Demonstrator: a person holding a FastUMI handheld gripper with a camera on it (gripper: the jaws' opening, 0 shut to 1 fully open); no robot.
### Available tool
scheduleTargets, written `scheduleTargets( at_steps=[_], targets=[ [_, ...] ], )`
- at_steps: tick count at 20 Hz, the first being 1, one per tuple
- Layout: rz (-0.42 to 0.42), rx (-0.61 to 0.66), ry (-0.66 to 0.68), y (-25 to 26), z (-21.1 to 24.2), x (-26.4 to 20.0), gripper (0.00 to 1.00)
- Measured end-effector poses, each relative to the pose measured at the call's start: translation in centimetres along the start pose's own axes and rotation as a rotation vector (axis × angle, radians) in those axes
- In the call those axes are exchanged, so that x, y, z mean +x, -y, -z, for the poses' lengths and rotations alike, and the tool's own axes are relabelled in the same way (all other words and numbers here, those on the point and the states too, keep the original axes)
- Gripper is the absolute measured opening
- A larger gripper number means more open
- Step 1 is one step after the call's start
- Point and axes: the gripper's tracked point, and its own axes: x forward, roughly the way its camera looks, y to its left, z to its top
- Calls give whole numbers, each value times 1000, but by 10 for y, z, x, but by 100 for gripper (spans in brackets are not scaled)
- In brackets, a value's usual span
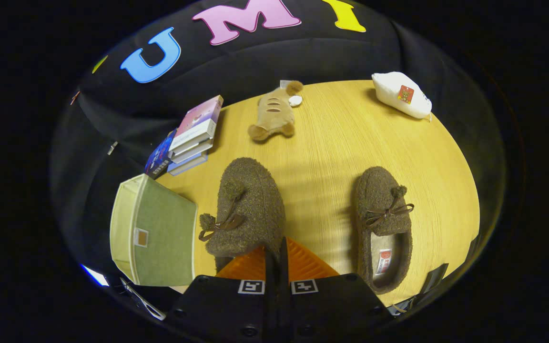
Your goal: Open the storage box then place both shoes into the box .Put the left shoe in first, then the right shoe, with the right side of both shoes facing outward in a uniform manner.
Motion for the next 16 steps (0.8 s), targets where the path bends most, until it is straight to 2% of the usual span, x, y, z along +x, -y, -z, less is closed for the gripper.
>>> scheduleTargets(
  at_steps=[2,8,16],
  targets=[
    [-20,-3,18,-27,-12,-18,6],
    [-179,30,45,-142,-38,-60,5],
    [-286,35,-45,-281,-8,-43,5]
  ],
)
